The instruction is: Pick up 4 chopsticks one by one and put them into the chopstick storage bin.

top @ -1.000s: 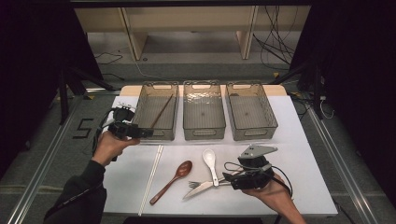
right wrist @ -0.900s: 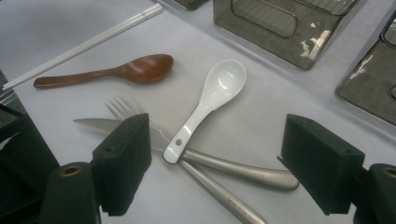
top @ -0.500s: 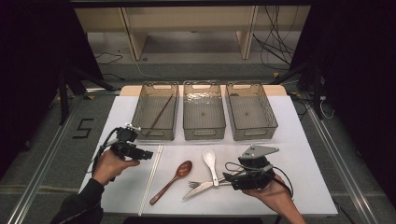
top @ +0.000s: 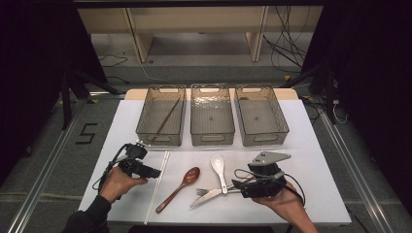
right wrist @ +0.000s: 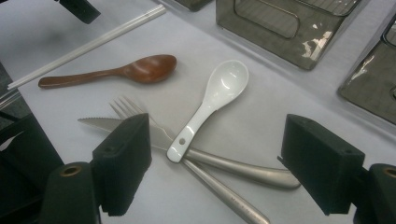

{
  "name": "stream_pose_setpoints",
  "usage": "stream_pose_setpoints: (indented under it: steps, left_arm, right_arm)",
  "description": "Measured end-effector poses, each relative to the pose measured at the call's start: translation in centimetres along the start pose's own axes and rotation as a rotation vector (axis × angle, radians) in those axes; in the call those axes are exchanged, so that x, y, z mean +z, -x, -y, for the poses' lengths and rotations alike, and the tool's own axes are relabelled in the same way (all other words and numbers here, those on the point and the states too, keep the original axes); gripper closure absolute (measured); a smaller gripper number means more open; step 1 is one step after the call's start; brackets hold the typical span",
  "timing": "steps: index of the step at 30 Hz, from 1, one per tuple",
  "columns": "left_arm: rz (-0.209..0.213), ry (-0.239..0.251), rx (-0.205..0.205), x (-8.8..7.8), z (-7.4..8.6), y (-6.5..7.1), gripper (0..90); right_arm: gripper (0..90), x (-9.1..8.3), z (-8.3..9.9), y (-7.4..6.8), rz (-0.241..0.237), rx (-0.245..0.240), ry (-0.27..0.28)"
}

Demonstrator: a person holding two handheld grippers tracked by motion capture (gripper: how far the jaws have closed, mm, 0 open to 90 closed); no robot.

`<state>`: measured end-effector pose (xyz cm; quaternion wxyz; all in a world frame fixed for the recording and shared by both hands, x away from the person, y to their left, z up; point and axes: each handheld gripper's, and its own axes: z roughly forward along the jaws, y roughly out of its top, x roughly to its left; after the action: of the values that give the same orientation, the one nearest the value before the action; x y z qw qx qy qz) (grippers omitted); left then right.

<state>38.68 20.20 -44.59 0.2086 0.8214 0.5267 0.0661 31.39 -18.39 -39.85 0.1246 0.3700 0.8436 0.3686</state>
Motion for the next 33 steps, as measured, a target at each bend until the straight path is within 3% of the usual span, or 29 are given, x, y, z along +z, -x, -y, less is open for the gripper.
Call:
stream_pose_setpoints:
  steps: [9,31,33]
  left_arm:
    - [-0.016,-0.035,0.037,0.9,0.3,0.5,26.2]
    - [-0.043,-0.105,0.069,2.2,0.5,0.6,40.9]
    - [-0.03,-0.107,0.07,2.1,0.5,0.6,43.5]
  right_arm:
    - [25.1,0.0,0.1,-0.1,0.004,0.002,0.0]
    - [25.3,0.0,0.1,0.0,-0.001,0.002,-0.004]
    - [25.5,-0.1,0.0,0.0,0.0,0.001,-0.003]
